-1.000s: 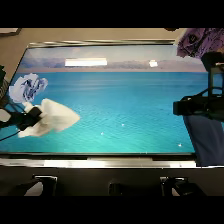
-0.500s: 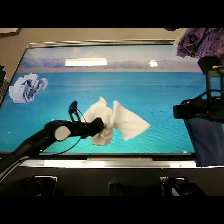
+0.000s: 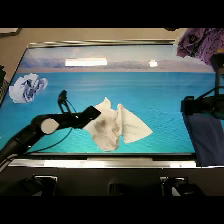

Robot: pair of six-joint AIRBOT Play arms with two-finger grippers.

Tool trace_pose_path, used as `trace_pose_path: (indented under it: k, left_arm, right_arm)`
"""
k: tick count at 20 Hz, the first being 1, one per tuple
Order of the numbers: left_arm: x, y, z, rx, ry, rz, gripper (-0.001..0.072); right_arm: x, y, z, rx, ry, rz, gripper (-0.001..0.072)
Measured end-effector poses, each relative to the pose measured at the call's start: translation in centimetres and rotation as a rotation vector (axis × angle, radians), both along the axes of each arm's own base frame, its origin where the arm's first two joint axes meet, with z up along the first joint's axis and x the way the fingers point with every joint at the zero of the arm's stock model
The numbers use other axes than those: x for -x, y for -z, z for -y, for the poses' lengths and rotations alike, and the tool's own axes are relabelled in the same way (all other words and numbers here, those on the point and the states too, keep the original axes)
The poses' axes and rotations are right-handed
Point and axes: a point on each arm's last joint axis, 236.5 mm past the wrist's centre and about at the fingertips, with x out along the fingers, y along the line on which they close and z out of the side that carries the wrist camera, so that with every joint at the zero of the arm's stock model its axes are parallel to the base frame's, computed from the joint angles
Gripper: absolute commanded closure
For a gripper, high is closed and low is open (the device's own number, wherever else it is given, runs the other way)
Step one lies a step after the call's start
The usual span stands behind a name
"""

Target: Fold the clothes and pants, and hang the long-sleeved shirts on hangers.

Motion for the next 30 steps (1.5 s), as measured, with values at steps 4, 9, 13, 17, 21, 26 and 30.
trace_pose_path:
  k: [4,9,13,17,21,26,30]
  left_arm:
    - [-2.0,-0.9,-6.2,-0.043,-0.085,0.008,0.0004]
    - [-2.7,-0.8,-10.0,-0.065,-0.148,-0.017,0.0004]
    - [-2.8,-0.8,-10.7,-0.069,-0.159,-0.022,0.0004]
    - [-2.8,-0.8,-10.9,-0.071,-0.163,-0.023,0.0004]
    - [-2.8,-0.8,-11.0,-0.071,-0.163,-0.024,0.0004]
    - [-2.8,-0.8,-11.0,-0.071,-0.163,-0.024,0.0003]
    - [-2.8,-0.7,-11.3,-0.071,-0.170,-0.030,0.0002]
  right_arm:
    - [0.3,8.0,2.5,-0.229,0.188,-0.184,0.0166]
    - [1.6,17.4,-1.6,-0.589,0.164,-0.382,0.0160]
    - [1.5,21.3,-3.5,-0.729,0.171,-0.423,0.0160]
    - [0.9,23.7,-4.9,-0.828,0.184,-0.446,0.0161]
    - [0.8,25.2,-5.5,-0.877,0.195,-0.474,0.0161]
    - [0.6,26.1,-8.1,-0.909,0.144,-0.506,0.0161]
    - [1.2,26.9,-10.8,-0.883,0.085,-0.555,0.0382]
